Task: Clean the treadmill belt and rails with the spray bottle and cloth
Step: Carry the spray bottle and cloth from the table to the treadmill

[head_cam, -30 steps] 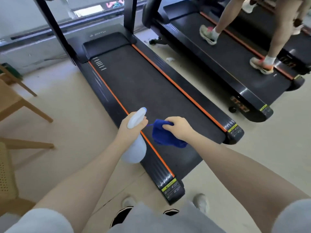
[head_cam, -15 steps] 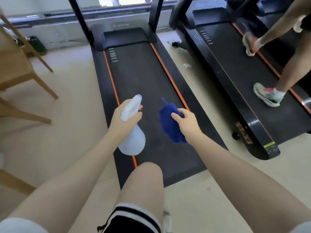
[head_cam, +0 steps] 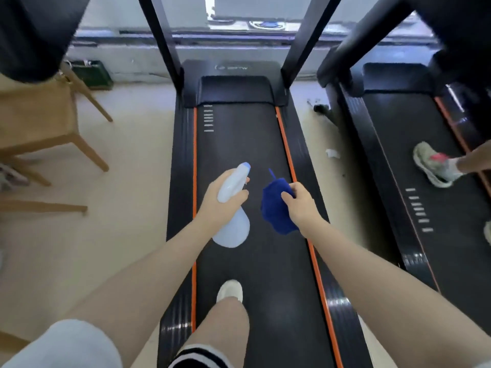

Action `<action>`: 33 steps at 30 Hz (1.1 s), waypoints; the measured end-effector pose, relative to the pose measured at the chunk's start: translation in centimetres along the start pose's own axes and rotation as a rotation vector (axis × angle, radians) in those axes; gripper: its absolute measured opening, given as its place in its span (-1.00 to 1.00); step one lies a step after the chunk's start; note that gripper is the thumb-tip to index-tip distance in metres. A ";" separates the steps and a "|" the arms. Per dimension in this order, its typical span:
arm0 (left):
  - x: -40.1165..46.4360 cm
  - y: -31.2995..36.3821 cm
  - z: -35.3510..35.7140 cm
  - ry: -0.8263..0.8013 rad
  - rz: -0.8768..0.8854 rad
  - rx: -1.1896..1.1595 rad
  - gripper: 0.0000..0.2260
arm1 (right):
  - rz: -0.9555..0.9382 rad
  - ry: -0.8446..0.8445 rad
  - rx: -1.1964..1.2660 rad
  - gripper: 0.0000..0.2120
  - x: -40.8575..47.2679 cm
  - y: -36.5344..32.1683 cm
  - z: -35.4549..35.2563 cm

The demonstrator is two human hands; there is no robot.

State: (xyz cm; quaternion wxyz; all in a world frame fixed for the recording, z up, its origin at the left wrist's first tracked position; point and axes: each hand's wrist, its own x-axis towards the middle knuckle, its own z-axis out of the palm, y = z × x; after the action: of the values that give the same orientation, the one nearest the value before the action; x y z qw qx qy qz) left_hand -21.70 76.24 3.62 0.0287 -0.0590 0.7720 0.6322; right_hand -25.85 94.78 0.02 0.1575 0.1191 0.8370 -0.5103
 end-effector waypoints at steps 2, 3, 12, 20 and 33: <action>4.2 4.3 -0.7 0.025 -0.013 -0.001 -0.73 | -0.030 -0.054 -0.080 -0.91 3.7 -5.4 -2.8; 6.1 6.3 -1.2 0.040 -0.016 0.003 -0.72 | -0.054 -0.074 -0.118 -0.91 5.2 -7.9 -4.1; 17.2 19.3 -2.6 0.171 -0.125 0.017 -0.66 | 0.032 -0.090 0.036 -0.93 13.7 -21.0 -12.6; 26.3 19.4 -4.8 0.390 -0.195 0.011 -0.60 | 0.011 -0.210 -0.019 -0.91 25.3 -26.8 -11.9; 46.3 10.5 -11.5 0.334 -0.197 0.070 -0.61 | -0.134 -0.159 -0.297 -0.97 45.9 -30.3 -2.3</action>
State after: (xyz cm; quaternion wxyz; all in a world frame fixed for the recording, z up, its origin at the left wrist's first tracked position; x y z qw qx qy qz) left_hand -68.59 64.49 10.64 -0.0360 -0.2376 0.7782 0.5803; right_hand -79.38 84.98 8.10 0.2047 -0.0021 0.8941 -0.3984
